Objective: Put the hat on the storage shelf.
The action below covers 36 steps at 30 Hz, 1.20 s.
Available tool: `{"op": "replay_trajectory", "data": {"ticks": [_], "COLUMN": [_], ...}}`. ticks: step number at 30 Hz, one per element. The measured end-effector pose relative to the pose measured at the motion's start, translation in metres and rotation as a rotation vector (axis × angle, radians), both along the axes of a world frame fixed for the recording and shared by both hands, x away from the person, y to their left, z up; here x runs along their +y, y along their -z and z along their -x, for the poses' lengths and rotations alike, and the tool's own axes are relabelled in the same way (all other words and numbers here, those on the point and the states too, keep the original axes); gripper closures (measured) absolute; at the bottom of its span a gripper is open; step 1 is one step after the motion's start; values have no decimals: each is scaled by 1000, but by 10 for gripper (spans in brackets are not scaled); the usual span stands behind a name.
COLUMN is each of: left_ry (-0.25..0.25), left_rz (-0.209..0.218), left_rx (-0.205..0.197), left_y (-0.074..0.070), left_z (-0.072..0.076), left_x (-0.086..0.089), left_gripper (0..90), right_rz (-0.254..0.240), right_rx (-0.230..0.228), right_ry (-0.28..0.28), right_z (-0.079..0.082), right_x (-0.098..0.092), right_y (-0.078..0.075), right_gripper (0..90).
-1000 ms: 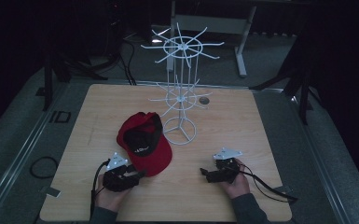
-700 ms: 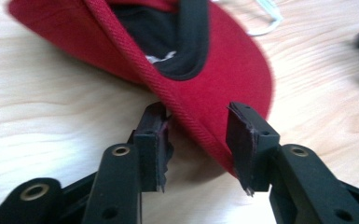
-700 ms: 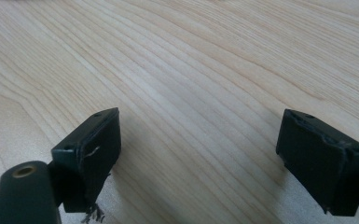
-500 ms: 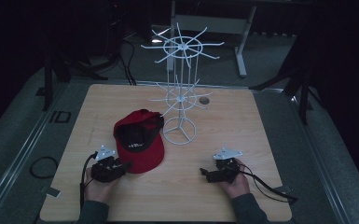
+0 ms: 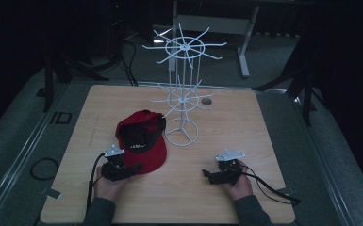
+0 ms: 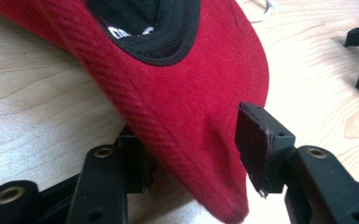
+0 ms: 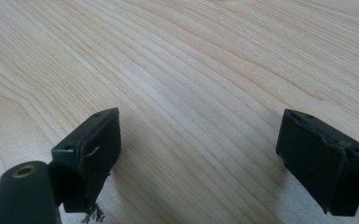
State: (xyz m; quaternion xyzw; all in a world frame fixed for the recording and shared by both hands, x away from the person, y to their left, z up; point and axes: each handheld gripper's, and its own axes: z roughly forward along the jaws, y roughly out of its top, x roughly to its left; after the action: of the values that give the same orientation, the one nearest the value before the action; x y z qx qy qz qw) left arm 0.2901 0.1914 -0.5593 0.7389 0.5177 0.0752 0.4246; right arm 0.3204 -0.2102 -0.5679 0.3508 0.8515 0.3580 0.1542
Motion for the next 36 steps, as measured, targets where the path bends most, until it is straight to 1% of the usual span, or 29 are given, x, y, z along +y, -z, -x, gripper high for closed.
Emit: {"op": "replay_trajectory", "data": {"ticks": [1, 4, 5, 7, 13, 15, 17, 19, 23, 25, 27, 30, 34, 36], "left_ry": [-1, 0, 14, 18, 19, 24, 20, 11, 19, 23, 30, 33, 26, 18], "left_rz": [10, 8, -3, -9, 2, 6, 25, 37, 30, 35, 40, 19, 26, 22], "left_rx": [3, 8, 7, 11, 21, 29, 40, 40, 43, 50, 43, 24, 21, 14], "left_y": [1, 1, 2, 3, 6, 7, 8, 9, 8, 8, 7, 5, 4, 3], "left_z": [-2, -3, -4, -6, -11, -13, -15, -17, -21, -22, -21, -19, -18, -17], "left_x": [-1, -3, -6, -9, -11, -11, -11, -11, -12, -12, -13, -16, -16, -15], "left_gripper": [489, 494, 500, 509, 527, 549, 562, 564, 568, 582, 612, 638, 657, 672], "right_rz": [0, 0, 0, 0, 0, 0, 0, 0, 0, 0, 0, 0, 1, 1], "right_rx": [0, 0, 0, 0, 0, 0, 0, 0, 0, 0, 0, 0, -1, -1], "right_ry": [0, 0, 0, 0, 0, 0, 0, 0, 0, 0, 0, 0, -1, -1], "right_z": [0, 0, 0, 0, 0, 0, 0, 0, 0, 0, 0, 0, 0, 0], "right_x": [0, 0, 0, 0, 0, 0, 0, 0, 0, 0, 0, 0, 0, 0], "right_y": [0, 0, 0, 0, 0, 0, 0, 0, 0, 0, 0, 0, 0, 0], "right_gripper": [136, 136, 136, 136, 136, 136, 136, 136, 136, 136, 136, 136, 137, 136]}}
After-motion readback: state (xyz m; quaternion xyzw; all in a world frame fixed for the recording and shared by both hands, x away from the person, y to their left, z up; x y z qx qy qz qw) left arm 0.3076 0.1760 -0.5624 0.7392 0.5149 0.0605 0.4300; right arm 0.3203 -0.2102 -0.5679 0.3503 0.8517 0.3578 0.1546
